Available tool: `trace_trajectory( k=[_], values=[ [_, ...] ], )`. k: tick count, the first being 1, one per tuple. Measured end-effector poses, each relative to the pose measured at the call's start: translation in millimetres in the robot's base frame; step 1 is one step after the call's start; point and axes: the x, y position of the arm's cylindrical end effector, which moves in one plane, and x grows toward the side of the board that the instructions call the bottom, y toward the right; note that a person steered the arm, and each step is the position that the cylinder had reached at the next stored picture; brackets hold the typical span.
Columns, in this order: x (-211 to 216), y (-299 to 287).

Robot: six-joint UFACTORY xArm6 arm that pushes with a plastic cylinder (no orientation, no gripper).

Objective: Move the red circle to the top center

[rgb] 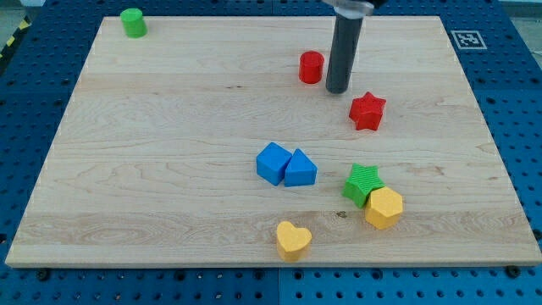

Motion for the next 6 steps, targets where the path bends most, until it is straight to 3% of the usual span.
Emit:
trace_trajectory(
  k=[2,6],
  values=[
    [-31,-3],
    [-36,-45]
  ],
)
